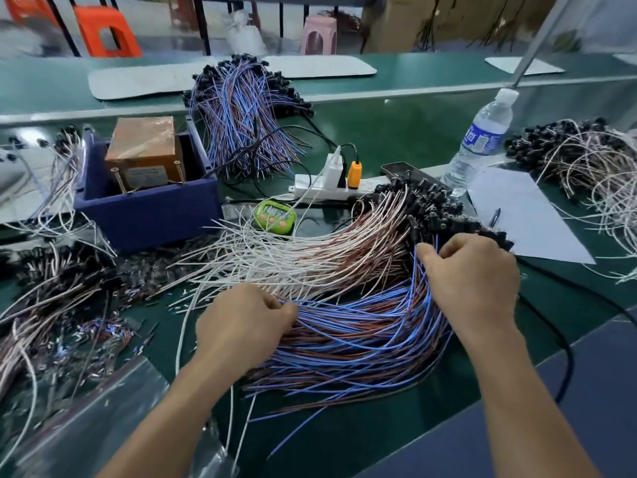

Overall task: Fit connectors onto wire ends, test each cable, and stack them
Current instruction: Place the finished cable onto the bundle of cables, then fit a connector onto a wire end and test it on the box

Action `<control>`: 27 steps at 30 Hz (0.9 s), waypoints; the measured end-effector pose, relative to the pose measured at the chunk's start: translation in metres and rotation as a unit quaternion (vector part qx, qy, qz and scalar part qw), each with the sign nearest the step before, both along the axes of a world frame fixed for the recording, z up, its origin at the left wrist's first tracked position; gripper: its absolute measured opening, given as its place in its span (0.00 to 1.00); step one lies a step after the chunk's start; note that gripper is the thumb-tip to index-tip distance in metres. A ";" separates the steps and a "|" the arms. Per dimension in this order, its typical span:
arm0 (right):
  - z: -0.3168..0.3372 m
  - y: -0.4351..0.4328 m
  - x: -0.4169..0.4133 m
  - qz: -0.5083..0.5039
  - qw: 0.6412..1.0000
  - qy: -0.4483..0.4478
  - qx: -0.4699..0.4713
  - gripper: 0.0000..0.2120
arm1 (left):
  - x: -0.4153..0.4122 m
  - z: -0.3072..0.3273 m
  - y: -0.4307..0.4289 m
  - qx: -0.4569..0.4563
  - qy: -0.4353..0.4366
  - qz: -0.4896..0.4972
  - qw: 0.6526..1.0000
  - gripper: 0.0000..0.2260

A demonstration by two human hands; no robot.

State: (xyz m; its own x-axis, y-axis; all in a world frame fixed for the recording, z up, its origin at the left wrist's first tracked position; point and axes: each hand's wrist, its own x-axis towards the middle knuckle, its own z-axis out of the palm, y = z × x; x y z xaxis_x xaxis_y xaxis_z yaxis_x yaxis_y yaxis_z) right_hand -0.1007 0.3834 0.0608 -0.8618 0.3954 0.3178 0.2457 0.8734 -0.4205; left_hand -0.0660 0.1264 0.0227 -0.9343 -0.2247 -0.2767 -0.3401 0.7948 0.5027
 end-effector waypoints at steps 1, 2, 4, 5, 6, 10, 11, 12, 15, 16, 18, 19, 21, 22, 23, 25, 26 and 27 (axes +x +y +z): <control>-0.001 -0.001 0.003 0.003 0.999 0.028 -0.020 0.21 | 0.001 0.001 -0.002 0.007 0.007 0.004 1.000 0.13; -0.001 -0.002 0.007 0.011 0.998 0.052 -0.033 0.21 | 0.001 0.001 -0.005 0.016 0.017 0.011 1.000 0.12; -0.003 -0.009 0.012 0.035 0.995 0.076 -0.049 0.21 | 0.000 0.000 -0.013 0.047 0.033 0.027 0.998 0.13; -0.004 -0.015 0.014 0.051 0.994 0.079 -0.058 0.21 | -0.001 -0.001 -0.018 0.067 0.036 0.036 0.996 0.13; -0.006 -0.024 0.015 0.072 0.992 0.077 -0.068 0.21 | -0.002 -0.002 -0.024 0.084 0.036 0.044 0.995 0.14; -0.014 -0.067 0.016 0.191 0.972 0.027 -0.134 0.22 | -0.007 -0.005 -0.049 0.159 0.062 0.085 0.982 0.10; -0.017 -0.079 0.015 0.215 0.965 0.014 -0.149 0.22 | -0.006 -0.006 -0.058 0.180 0.077 0.101 0.976 0.11; -0.019 -0.089 0.014 0.235 0.958 0.002 -0.163 0.22 | -0.005 -0.007 -0.067 0.202 0.090 0.117 0.968 0.11; -0.027 -0.120 0.008 0.281 0.939 -0.026 -0.197 0.21 | 0.000 -0.007 -0.092 0.327 0.119 0.161 0.924 0.12; -0.029 -0.131 0.006 0.296 0.930 -0.039 -0.214 0.21 | 0.002 -0.007 -0.100 0.374 0.135 0.180 0.900 0.13; -0.034 -0.154 0.003 0.325 0.911 -0.068 -0.247 0.20 | 0.009 -0.008 -0.115 0.417 0.171 0.205 0.869 0.16; -0.037 -0.166 0.002 0.336 0.903 -0.081 -0.256 0.20 | 0.012 -0.008 -0.122 0.425 0.187 0.216 0.859 0.17; -0.042 -0.190 0.001 0.352 0.890 -0.105 -0.271 0.20 | 0.019 -0.009 -0.137 0.442 0.211 0.235 0.840 0.16; -0.043 -0.203 0.001 0.360 0.883 -0.114 -0.280 0.20 | 0.023 -0.008 -0.145 0.445 0.220 0.244 0.833 0.15; -0.045 -0.215 0.001 0.367 0.875 -0.122 -0.292 0.20 | 0.027 -0.009 -0.152 0.443 0.229 0.254 0.829 0.14; -0.047 -0.240 0.002 0.382 0.856 -0.138 -0.321 0.19 | 0.035 -0.009 -0.166 0.429 0.249 0.277 0.823 0.10; -0.047 -0.252 0.003 0.389 0.847 -0.146 -0.333 0.19 | 0.039 -0.009 -0.172 0.416 0.259 0.295 0.820 0.07; -0.048 -0.265 0.004 0.396 0.838 -0.153 -0.341 0.20 | 0.043 -0.010 -0.181 0.393 0.268 0.316 0.821 0.05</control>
State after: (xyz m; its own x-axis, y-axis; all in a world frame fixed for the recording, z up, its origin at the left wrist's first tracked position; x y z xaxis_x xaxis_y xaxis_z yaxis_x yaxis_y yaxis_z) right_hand -0.0970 0.1186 0.0126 -0.9397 -0.3403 -0.0341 -0.1099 0.3949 -0.9121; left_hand -0.0235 -0.0544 0.0129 -0.7346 -0.6602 -0.1563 -0.1232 -0.0968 0.9877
